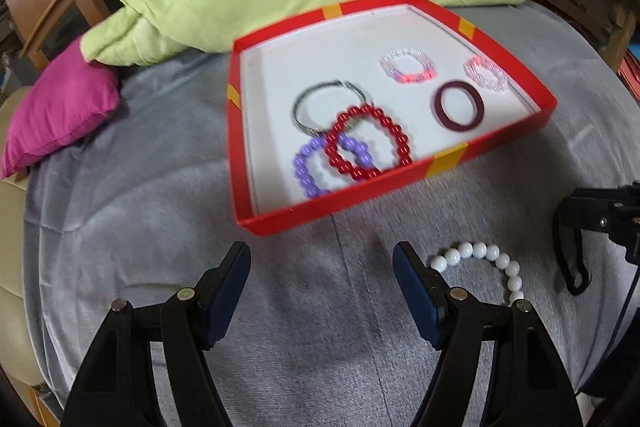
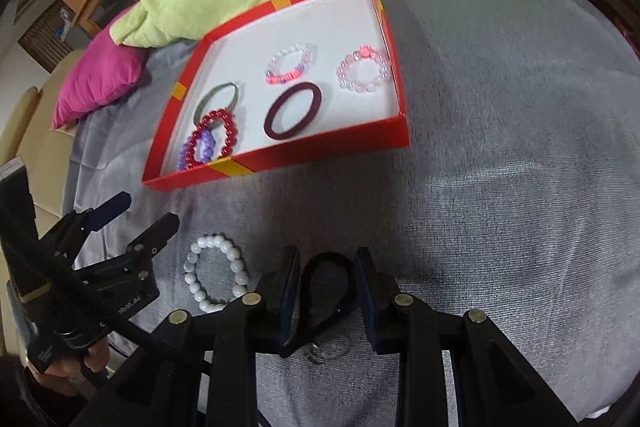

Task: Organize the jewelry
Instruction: 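Grasp the black hair tie with the right tool and lift it, then grasp the white pearl bracelet with the left tool while the right tool holds the hair tie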

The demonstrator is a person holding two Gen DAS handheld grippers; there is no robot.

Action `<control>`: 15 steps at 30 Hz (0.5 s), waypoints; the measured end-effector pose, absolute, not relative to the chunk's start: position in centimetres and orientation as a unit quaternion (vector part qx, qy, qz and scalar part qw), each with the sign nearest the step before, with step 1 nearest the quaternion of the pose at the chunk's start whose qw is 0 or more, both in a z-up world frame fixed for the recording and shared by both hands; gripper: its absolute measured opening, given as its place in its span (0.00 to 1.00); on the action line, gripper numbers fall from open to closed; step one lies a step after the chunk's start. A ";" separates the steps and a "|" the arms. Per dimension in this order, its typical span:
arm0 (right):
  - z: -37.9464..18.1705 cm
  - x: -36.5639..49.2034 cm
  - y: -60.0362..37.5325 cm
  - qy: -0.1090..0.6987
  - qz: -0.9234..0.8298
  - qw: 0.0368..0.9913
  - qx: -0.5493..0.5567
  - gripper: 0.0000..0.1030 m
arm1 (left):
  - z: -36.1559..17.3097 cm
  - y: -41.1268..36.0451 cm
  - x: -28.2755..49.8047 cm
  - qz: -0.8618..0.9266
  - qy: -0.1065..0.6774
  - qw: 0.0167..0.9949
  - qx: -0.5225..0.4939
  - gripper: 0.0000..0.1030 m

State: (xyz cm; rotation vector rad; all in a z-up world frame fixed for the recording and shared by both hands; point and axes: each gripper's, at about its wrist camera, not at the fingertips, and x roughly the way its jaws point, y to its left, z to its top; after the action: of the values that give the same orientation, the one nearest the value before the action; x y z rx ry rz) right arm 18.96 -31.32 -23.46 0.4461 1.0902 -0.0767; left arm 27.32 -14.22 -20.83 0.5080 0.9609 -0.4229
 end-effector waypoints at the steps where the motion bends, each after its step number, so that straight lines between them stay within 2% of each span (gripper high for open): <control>1: -23.6 19.0 -31.3 0.517 -0.036 0.830 0.207 0.29 | -21.0 -14.3 27.3 -0.202 0.457 0.831 0.243 0.72; 15: -23.2 18.6 -32.8 0.520 -0.019 0.823 0.229 0.29 | -22.4 -14.7 27.0 -0.230 0.481 0.809 0.246 0.72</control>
State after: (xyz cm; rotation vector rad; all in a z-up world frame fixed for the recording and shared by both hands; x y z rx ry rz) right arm 18.59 -32.84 -23.17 0.4876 1.1056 -0.0395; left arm 26.98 -14.70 -22.35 0.5263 1.0288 -0.4915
